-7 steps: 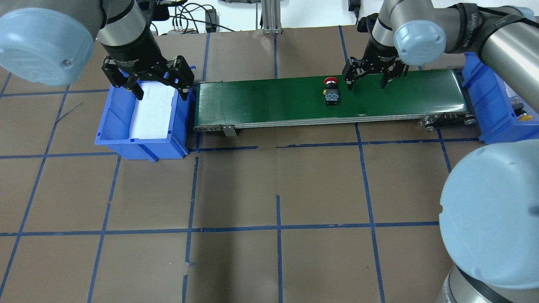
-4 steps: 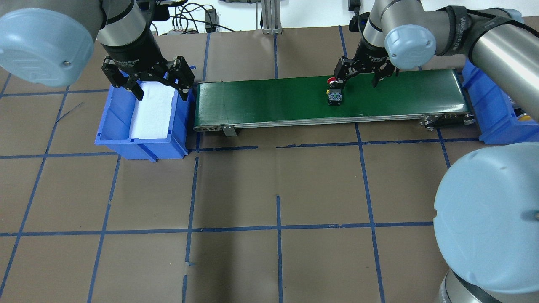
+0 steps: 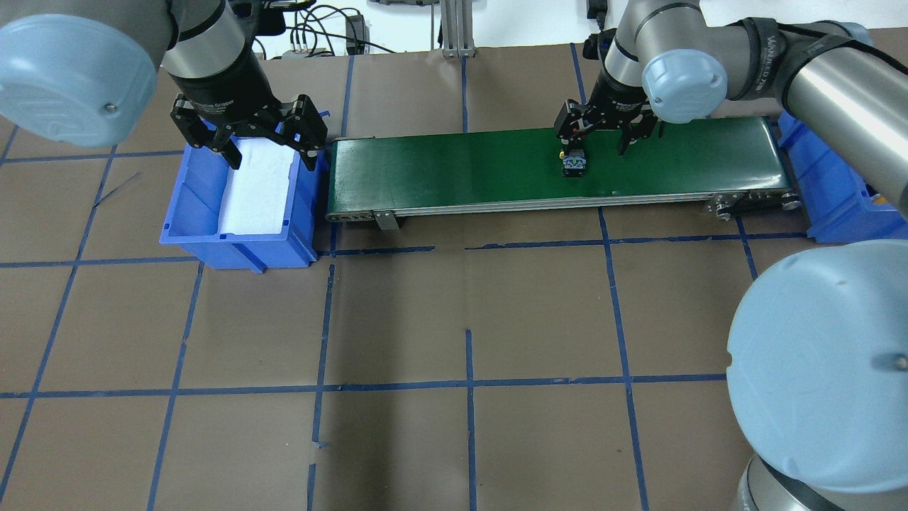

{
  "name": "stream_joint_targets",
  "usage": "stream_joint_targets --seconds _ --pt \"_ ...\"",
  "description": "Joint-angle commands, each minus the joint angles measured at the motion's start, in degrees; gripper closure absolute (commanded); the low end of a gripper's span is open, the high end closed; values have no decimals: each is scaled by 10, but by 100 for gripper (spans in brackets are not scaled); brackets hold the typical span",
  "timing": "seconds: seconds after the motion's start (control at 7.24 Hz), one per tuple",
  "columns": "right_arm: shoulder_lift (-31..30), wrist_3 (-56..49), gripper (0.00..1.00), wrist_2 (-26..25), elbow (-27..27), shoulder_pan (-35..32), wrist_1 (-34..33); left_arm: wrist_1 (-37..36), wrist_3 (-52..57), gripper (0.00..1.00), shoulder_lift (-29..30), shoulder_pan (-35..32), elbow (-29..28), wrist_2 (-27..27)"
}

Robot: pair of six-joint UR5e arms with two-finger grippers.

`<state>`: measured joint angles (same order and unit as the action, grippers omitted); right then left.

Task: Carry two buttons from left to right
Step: 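Lower the right gripper onto the red button and grasp it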

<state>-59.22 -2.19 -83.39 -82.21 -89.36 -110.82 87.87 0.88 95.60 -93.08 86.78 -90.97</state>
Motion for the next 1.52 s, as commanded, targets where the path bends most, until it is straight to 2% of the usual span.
stream_joint_targets --seconds 0.0,0.28,0.55,0.69,0.83,0.97,1.1,1.24,1.38 --pt "0 3 3 1 -15 1 -4 0 0 0 0 0 1 0" --pt "0 -3 15 -11 -36 0 -67 0 1 0 -1 0 1 0" --pt "1 -2 61 -11 -35 1 -69 -1 0 0 -1 0 1 0" --pt "1 -2 68 -12 -29 1 -69 -1 0 0 -1 0 1 0" --pt "-8 -5 75 -46 -25 2 -66 0 0 0 -2 0 1 0" --pt "-12 -7 78 -73 -15 8 -62 -1 0 0 1 0 0 0" --pt "-23 -13 78 -79 7 13 -38 -1 0 0 1 0 1 0" --pt "-30 -42 78 -111 38 22 -3 -1 0 0 0 0 1 0" --pt "-33 -66 79 -123 61 50 23 -1 0 0 -1 0 1 0"
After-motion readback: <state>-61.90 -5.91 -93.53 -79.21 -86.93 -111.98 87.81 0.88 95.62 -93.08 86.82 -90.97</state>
